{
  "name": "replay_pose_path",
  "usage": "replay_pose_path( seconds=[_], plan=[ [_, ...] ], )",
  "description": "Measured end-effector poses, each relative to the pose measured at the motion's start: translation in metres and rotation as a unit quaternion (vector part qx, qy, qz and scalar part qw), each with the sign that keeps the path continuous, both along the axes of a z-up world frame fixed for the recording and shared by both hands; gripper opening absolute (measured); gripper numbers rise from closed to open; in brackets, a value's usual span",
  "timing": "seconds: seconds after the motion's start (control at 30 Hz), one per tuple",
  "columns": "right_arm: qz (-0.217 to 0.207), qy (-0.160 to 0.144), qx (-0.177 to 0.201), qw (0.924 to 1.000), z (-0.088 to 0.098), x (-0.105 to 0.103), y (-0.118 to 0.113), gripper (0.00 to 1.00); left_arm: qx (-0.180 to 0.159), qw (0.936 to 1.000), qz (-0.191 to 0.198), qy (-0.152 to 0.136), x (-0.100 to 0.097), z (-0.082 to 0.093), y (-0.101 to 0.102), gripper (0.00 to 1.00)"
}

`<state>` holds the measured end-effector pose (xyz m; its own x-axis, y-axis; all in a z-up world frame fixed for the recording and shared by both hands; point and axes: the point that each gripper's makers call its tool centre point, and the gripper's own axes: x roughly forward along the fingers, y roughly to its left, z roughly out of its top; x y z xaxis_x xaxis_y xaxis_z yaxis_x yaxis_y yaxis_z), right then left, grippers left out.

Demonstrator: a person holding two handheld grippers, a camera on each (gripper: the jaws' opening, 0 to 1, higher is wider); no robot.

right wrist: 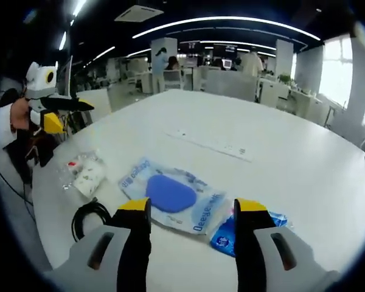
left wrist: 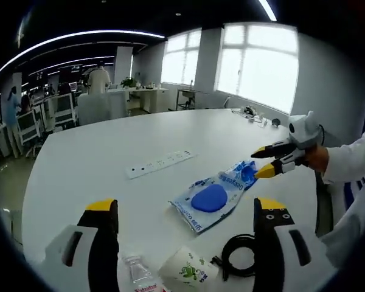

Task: Arrange the tabletop items into an orderly group along one side of the table until the central work area is clear of visible clutter.

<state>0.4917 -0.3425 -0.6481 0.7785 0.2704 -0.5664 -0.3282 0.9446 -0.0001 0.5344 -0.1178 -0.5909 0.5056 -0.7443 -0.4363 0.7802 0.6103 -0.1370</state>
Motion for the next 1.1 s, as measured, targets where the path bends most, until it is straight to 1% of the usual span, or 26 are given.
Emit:
replay_pose_path(
  seconds=[0.27, 0.37, 0.5, 0.73, 0.8, 0.93, 1.03, 1.1],
  plan=[
    [0.012, -0.003, 0.002, 0.9999, 0.011, -0.008, 0.01, 0.54, -0.01, 0.9999, 0.007, -0.003, -0.023, 0.014, 0.015, 0.98],
    [0.018, -0.004, 0.001, 0.9998, 0.015, -0.013, 0.017, 0.54, -0.016, 0.9998, 0.011, -0.001, -0.031, 0.016, 0.02, 1.0],
    [0.026, -0.004, -0.001, 0.9996, 0.019, -0.019, 0.025, 0.54, -0.024, 0.9995, 0.019, -0.005, -0.041, 0.023, 0.028, 1.0],
    [0.035, -0.001, -0.004, 0.9994, 0.023, -0.03, 0.037, 0.54, -0.02, 0.9995, 0.023, -0.007, -0.055, 0.025, 0.042, 0.99],
    [0.037, -0.002, -0.003, 0.9993, 0.025, -0.033, 0.04, 0.54, -0.026, 0.9993, 0.025, -0.008, -0.06, 0.028, 0.046, 1.0],
    [0.043, -0.003, -0.004, 0.9991, 0.029, -0.038, 0.045, 0.54, -0.027, 0.9992, 0.03, -0.005, -0.069, 0.029, 0.054, 0.99],
    [0.047, 0.0, -0.008, 0.9988, 0.03, -0.044, 0.05, 0.54, -0.032, 0.999, 0.031, -0.003, -0.079, 0.032, 0.06, 1.0],
    [0.049, -0.001, -0.007, 0.9988, 0.031, -0.046, 0.053, 0.53, -0.031, 0.9989, 0.033, -0.009, -0.086, 0.034, 0.065, 1.0]
  ],
)
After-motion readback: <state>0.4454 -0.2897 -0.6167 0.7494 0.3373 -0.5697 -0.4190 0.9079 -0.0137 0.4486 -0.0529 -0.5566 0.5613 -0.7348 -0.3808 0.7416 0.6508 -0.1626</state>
